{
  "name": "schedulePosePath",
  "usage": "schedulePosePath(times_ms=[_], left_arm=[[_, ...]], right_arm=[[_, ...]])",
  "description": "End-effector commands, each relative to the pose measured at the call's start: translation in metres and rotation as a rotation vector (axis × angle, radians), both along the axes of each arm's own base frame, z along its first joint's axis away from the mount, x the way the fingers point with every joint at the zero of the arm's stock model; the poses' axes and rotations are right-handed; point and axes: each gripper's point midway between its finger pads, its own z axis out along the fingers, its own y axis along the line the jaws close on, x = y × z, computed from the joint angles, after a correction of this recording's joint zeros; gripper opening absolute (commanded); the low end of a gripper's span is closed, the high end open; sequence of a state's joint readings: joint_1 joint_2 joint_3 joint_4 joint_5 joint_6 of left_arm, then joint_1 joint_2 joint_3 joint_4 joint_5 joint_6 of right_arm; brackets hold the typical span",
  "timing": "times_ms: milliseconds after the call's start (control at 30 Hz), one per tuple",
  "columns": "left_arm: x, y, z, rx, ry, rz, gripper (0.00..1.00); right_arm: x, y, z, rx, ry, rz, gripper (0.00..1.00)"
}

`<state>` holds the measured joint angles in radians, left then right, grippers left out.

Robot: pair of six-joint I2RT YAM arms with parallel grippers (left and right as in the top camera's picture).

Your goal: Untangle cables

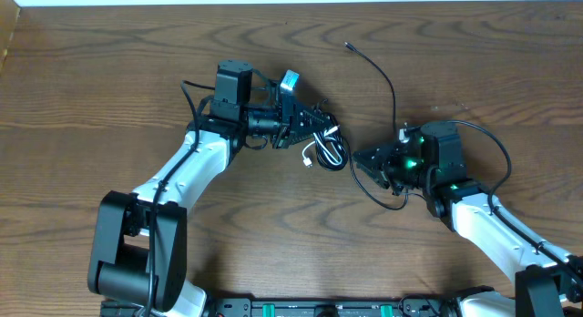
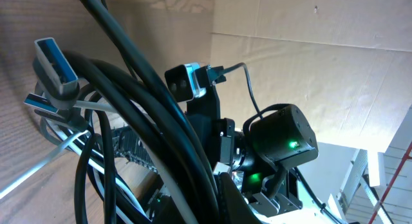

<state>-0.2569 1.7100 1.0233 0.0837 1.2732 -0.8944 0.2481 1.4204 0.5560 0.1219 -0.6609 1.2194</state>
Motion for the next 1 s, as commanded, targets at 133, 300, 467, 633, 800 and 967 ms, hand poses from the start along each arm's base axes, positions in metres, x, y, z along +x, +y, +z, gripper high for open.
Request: schedulePosePath(times_ms=[133,300,467,633,800,967], left_arm=[[0.000,0.000,0.013,-0.023,-0.023,-0.015,0.08],[-0.002,0.000,0.014,-0.031,-0.022,-0.025,0.08],[-0.007,-0.001,0.018,-0.052,-0.018,-0.051,0.08],[-0.007,-0.001,0.018,-0.052,-0.018,-0.052,0.08],[-0.006,-0.001,0.018,-0.051,-0.019,-0.050,0.08],[-0.007,-0.001,0.018,-0.051,-0.015,-0.049,0.08]], right_arm=[[-0.006,0.014,0.000,0.005,0.028,0.007,0.26],[-0.006,0.019,-0.007,-0.014,0.084,-0.073,0.27],[-0.008,0.026,-0.006,0.046,0.193,-0.169,0.25],[0.000,0.029,0.003,0.095,0.181,-0.189,0.18],[0.002,0.028,0.006,0.102,0.169,-0.194,0.26],[0.000,0.032,0.005,0.108,0.184,-0.196,0.36]])
